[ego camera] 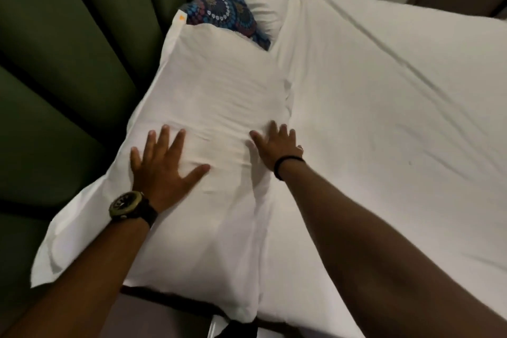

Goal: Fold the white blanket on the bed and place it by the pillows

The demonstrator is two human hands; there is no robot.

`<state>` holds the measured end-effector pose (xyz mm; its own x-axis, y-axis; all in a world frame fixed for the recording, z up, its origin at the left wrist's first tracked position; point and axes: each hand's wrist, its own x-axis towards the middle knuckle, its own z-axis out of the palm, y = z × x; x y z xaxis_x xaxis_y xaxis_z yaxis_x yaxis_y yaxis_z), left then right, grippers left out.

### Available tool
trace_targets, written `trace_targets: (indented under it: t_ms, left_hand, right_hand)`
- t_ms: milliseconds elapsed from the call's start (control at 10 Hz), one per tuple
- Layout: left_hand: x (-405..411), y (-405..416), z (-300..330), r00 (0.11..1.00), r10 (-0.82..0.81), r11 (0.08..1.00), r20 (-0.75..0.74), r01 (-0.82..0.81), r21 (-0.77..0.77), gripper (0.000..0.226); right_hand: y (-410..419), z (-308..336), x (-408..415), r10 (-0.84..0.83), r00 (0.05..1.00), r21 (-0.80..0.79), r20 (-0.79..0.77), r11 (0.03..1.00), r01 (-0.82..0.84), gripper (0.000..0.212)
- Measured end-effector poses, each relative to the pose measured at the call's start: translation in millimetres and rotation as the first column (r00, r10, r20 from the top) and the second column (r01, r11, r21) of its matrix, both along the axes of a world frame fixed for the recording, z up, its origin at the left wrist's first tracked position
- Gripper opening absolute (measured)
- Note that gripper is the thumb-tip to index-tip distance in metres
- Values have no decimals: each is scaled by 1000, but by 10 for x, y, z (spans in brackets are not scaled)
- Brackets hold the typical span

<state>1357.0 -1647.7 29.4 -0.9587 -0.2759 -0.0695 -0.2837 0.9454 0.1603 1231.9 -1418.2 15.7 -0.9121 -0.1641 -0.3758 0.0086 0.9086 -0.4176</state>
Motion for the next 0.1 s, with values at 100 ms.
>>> trace_targets:
  t_ms: [100]
  left_hand:
    - [-113, 74, 233, 998, 33, 999, 59, -35, 38, 107]
  right_hand:
    - [373, 703, -163, -78, 985, -183, -154, 982, 49, 77]
